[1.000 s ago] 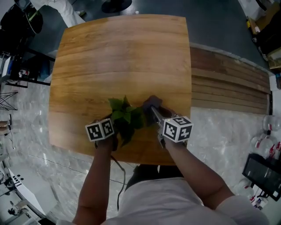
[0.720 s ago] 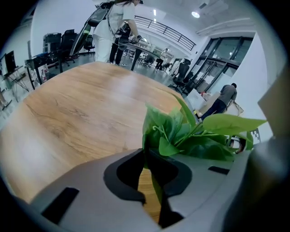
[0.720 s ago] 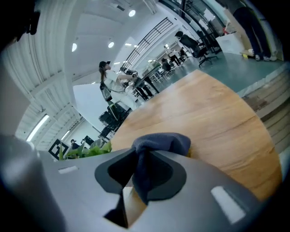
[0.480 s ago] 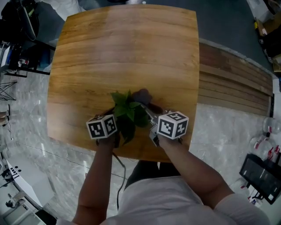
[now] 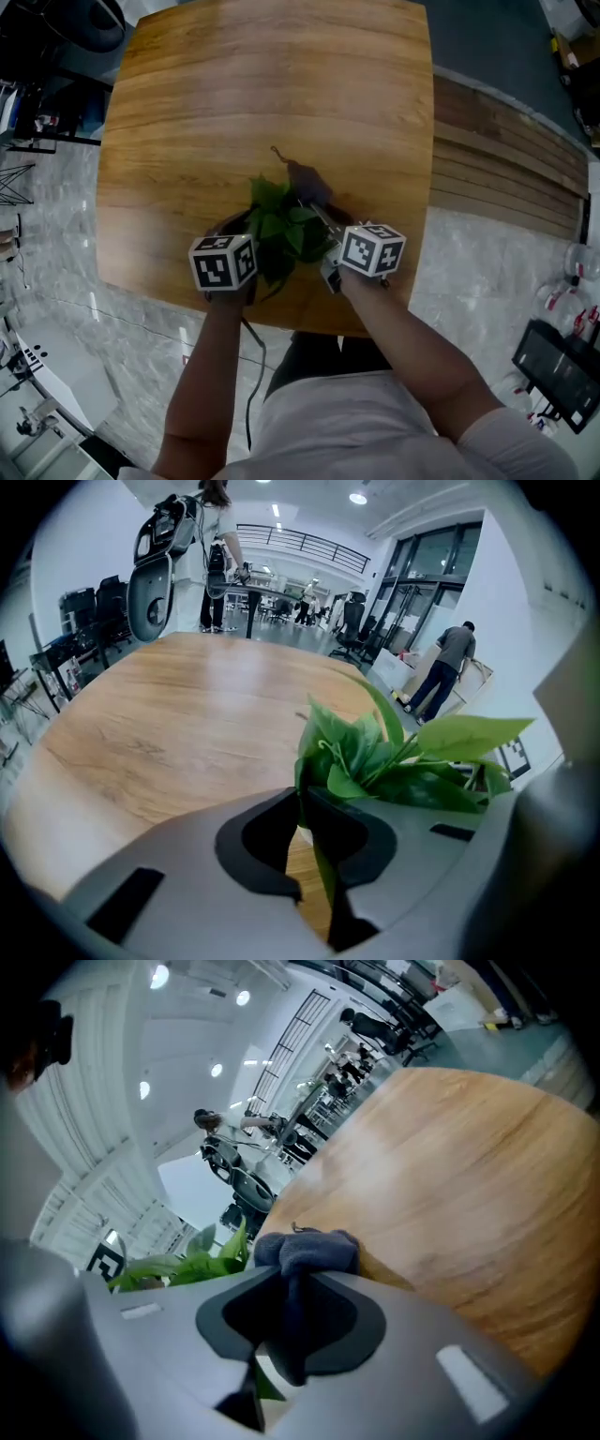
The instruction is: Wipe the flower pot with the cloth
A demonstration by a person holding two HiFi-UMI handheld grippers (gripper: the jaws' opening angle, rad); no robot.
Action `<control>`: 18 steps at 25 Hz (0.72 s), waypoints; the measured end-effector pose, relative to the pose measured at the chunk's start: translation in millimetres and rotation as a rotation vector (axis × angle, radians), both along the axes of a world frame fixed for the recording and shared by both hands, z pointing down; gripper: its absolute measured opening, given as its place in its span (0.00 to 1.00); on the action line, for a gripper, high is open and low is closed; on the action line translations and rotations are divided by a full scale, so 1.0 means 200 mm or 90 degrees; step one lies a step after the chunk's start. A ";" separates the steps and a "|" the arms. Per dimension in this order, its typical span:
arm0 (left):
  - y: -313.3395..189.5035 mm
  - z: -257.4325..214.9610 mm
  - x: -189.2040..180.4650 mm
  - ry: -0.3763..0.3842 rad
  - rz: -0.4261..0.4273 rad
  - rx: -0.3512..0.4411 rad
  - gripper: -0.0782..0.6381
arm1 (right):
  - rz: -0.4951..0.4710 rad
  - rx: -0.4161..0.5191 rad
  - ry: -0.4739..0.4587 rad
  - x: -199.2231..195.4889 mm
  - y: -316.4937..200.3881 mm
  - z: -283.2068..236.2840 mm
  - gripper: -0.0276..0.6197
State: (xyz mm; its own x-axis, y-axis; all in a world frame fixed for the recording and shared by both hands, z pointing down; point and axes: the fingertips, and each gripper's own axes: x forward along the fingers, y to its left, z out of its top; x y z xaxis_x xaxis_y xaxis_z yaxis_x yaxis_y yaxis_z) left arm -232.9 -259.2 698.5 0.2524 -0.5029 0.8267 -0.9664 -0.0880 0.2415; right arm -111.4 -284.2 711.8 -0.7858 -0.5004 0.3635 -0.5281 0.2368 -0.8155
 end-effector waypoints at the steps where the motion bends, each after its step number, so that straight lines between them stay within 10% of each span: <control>1: 0.00 0.01 0.00 0.001 0.001 0.001 0.16 | -0.001 -0.020 0.003 0.00 0.01 0.06 0.14; 12: 0.02 0.01 -0.02 0.030 -0.069 -0.014 0.16 | -0.011 0.000 -0.036 0.02 0.13 -0.26 0.14; 18: 0.01 0.05 -0.04 0.089 -0.132 -0.020 0.16 | 0.010 -0.050 -0.039 -0.02 0.09 0.05 0.14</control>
